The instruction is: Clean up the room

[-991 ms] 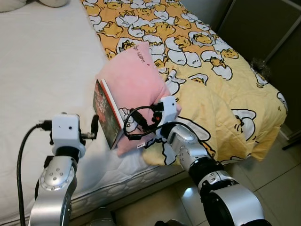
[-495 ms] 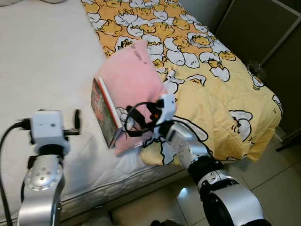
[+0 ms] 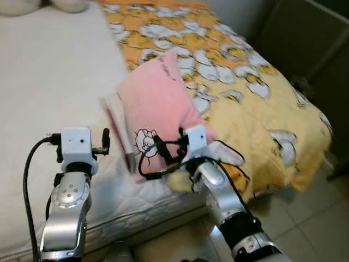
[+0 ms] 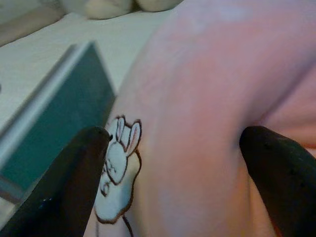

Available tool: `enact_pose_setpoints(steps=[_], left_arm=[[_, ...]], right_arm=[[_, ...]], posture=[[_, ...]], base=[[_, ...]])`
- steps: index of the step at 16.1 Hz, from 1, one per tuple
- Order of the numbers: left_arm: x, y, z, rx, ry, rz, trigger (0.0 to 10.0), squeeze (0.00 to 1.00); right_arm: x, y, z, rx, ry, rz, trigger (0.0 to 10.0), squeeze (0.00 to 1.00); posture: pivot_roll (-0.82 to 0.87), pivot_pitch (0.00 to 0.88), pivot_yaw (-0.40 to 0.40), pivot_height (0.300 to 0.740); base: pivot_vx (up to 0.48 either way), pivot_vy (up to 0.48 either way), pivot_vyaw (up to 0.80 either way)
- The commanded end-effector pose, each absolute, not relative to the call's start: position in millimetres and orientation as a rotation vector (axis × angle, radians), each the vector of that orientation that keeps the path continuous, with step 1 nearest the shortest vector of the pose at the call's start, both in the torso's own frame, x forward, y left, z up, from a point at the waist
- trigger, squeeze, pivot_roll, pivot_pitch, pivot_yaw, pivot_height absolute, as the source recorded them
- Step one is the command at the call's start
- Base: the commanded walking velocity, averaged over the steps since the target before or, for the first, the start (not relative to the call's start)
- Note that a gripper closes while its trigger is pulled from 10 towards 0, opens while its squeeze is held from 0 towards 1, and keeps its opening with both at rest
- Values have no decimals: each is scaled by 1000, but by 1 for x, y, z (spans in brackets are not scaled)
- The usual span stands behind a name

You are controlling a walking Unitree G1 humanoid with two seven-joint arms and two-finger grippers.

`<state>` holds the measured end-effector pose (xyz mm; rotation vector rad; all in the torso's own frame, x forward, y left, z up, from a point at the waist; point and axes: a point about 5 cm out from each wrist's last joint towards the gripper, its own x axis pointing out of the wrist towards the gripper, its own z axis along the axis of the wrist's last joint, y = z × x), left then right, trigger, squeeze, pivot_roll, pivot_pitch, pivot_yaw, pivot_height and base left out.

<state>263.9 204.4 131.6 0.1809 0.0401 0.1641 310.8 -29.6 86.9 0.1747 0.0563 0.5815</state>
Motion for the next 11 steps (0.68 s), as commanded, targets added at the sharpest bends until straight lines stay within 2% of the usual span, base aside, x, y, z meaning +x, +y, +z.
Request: enact_pose_setpoints(steps=[1, 11], left_arm=[[265, 198, 130, 183, 43, 137, 10000, 0], [265, 198, 130, 183, 43, 137, 10000, 0]], right_arm=[[316, -32, 98, 161, 12, 574, 10000, 0], [316, -32, 98, 161, 12, 574, 10000, 0]], posture=[[188, 26, -117, 732], [188, 26, -117, 732]], base=[[0, 0, 0], [0, 0, 0]])
